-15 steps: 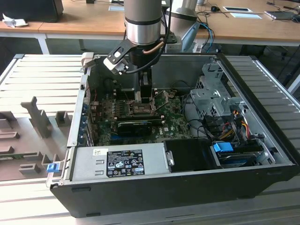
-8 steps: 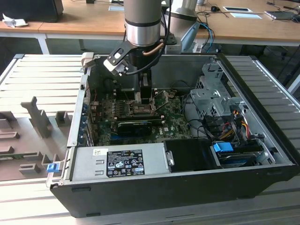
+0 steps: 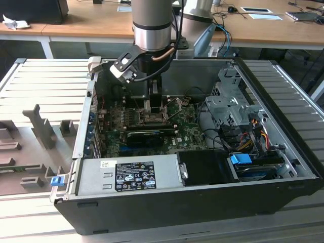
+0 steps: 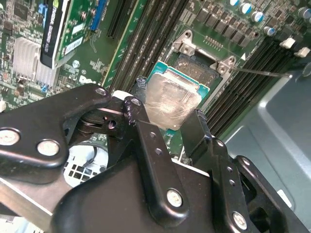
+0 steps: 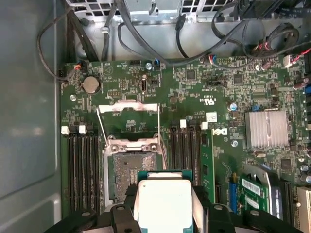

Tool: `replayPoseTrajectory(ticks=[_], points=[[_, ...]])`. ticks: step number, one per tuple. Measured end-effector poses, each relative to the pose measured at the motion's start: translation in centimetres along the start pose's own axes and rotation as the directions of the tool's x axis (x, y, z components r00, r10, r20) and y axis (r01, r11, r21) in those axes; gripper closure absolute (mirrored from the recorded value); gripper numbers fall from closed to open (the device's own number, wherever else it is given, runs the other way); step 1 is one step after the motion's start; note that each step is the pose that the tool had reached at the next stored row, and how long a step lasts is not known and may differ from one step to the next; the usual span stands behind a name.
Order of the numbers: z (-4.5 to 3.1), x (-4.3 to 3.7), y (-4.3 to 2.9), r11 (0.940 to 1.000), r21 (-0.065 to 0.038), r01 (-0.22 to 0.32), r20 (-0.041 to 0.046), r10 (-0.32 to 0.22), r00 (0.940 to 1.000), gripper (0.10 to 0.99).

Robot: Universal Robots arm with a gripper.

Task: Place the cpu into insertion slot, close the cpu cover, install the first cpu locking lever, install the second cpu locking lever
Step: 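Place the cpu into insertion slot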

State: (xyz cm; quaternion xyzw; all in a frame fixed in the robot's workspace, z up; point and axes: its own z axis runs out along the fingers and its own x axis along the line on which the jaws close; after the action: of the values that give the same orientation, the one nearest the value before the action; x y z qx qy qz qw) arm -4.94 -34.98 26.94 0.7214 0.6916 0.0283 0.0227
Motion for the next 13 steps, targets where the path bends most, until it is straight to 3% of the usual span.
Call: replayPoseTrajectory(ticks=[2, 13], points=[[0.09, -0.02, -0.34, 1.0000, 0.000, 0.000, 0.0003, 0.000, 1.0000, 0.557], [0.75, 0.23, -0.40, 1.0000, 0.000, 0.000, 0.0000, 0.000, 1.0000, 0.557]])
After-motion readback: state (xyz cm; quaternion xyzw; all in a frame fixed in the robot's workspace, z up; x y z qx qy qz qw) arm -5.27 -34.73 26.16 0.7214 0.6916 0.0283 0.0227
